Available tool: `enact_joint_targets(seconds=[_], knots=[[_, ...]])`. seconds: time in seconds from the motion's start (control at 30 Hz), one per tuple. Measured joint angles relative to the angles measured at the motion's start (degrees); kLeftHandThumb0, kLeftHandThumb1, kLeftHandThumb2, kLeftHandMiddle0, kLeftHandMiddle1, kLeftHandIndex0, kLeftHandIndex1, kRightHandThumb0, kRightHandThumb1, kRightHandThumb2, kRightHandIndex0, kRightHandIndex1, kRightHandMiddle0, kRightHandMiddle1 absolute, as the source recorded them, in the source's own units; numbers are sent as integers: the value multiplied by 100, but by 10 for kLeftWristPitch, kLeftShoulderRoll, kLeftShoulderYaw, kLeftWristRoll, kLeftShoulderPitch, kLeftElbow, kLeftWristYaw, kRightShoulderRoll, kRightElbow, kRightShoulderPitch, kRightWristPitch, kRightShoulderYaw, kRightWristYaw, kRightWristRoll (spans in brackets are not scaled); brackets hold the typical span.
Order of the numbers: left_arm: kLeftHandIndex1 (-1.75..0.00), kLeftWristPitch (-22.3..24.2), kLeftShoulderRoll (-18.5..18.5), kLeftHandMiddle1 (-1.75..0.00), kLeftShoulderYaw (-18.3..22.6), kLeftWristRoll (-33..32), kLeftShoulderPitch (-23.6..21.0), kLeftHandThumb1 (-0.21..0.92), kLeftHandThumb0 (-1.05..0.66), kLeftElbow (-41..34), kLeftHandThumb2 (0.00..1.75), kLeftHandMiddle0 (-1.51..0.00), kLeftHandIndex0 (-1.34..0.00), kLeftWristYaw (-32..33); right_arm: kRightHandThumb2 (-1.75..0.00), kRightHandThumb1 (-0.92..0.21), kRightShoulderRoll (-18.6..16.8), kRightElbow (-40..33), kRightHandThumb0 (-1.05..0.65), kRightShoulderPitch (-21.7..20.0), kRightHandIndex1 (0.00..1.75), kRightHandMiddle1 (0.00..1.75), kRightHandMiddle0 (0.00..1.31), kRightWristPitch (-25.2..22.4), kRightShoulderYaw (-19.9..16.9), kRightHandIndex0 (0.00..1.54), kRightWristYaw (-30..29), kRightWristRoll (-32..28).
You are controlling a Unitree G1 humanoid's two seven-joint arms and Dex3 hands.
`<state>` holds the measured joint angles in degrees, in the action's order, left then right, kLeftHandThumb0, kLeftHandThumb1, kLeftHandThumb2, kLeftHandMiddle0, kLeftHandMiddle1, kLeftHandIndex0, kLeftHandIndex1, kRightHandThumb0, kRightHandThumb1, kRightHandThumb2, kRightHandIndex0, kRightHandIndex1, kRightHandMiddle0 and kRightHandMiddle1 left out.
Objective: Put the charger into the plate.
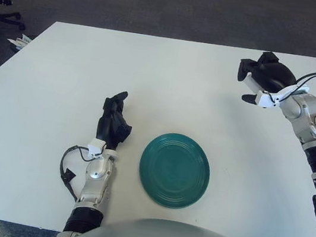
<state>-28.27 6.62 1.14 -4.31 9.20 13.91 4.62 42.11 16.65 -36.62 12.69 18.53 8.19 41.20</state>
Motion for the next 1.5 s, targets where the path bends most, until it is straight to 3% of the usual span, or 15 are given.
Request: enact_joint_targets(seconds=[0.43,0.67,0.87,1.0,1.17,1.5], knots=[[-102,1,0,0,0,0,-1,92,-105,1,108,-23,-22,-1,-143,-22,-3,-54,-52,17,175,175,69,-3,-15,122,31,-5],[-98,0,0,-1,2,0,-4,92,-105,5,108,-25,-22,-1,-139,-26,-12,-87,-50,32,175,175,66,-5,-19,121,54,-20],[-95,-2,0,-2,3,3,-7,92,-105,9,108,-27,-20,-1,-131,-32,-30,-157,-48,54,175,175,61,-28,-20,117,78,-19],[-93,-2,0,-3,2,4,-9,92,-105,9,109,-29,-19,-1,-127,-35,-44,-241,-47,85,175,175,59,-54,-20,114,108,-13],[-93,-2,0,-2,2,9,-12,92,-105,14,109,-27,-20,0,-125,-37,-61,-304,-46,109,175,175,57,-54,-11,112,133,-12],[-94,-5,0,0,2,14,-20,92,-105,23,107,-17,-19,0,-125,-37,-91,-296,-46,112,175,175,57,-28,28,105,137,16]])
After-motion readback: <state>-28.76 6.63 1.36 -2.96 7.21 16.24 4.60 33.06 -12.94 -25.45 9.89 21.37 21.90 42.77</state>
